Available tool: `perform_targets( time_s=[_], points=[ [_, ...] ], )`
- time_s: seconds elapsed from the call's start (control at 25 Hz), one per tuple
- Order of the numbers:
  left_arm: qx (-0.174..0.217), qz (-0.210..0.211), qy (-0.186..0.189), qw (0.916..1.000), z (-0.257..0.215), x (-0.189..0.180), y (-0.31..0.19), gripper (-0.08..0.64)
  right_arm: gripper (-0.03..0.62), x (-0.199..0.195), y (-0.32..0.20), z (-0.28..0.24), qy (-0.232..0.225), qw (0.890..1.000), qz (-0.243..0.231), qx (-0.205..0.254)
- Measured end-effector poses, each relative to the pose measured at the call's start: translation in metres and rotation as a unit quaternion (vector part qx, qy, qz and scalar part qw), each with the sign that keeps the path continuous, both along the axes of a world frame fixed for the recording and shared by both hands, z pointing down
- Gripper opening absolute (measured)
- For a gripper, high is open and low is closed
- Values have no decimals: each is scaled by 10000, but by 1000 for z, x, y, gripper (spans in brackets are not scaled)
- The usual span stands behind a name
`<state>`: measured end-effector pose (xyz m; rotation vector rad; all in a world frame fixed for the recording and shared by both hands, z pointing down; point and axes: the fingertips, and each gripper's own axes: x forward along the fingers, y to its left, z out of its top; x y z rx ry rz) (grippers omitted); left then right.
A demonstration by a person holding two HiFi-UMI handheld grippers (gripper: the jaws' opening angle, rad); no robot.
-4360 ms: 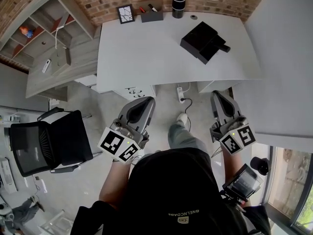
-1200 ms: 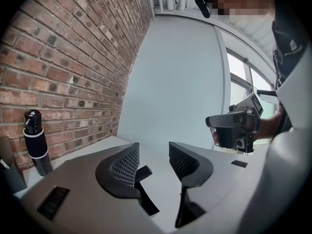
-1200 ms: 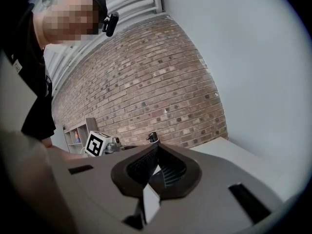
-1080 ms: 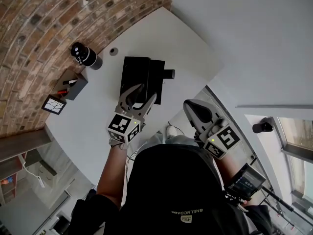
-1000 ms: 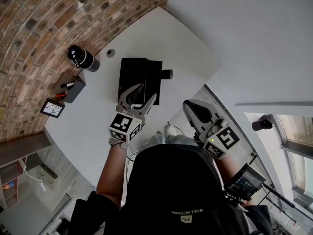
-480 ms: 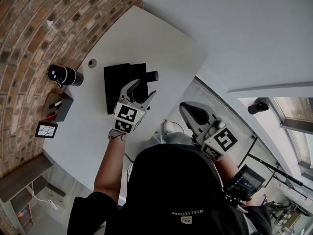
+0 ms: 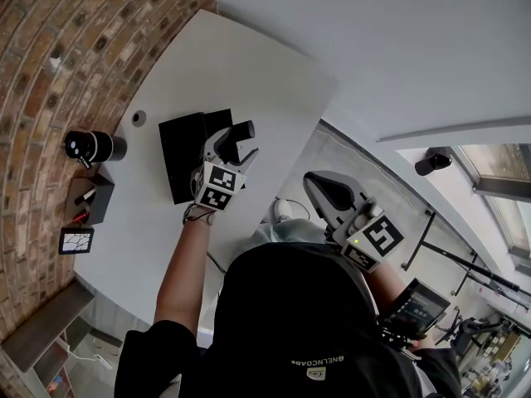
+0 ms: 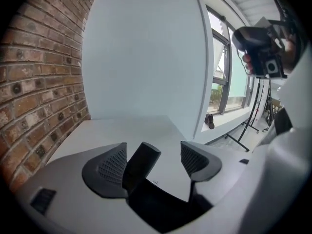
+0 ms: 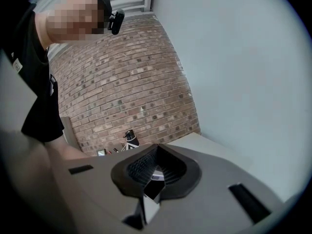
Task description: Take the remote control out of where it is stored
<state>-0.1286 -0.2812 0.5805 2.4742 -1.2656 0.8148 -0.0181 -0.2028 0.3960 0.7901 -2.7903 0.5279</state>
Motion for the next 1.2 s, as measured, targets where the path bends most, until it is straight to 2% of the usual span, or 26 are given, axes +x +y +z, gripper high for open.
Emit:
perform_targets(
  time_s=[0.36,0.6,0.8,1.2],
  points=[
    [-299,23,-489,9984,45,-3,-20,325,6,13,-4,6,81,9995,299,-69],
    [-290,-35,-951,9950,65,-5,-29,331,6,25,-5,10,128,9985,516,-120],
    [-288,-194,-1073,9936,74,-9,-38,331,6,34,-6,12,173,9977,630,-154],
    [-264,-198,-1105,9933,80,-2,-46,330,6,44,-14,11,58,9966,800,-193]
  ],
)
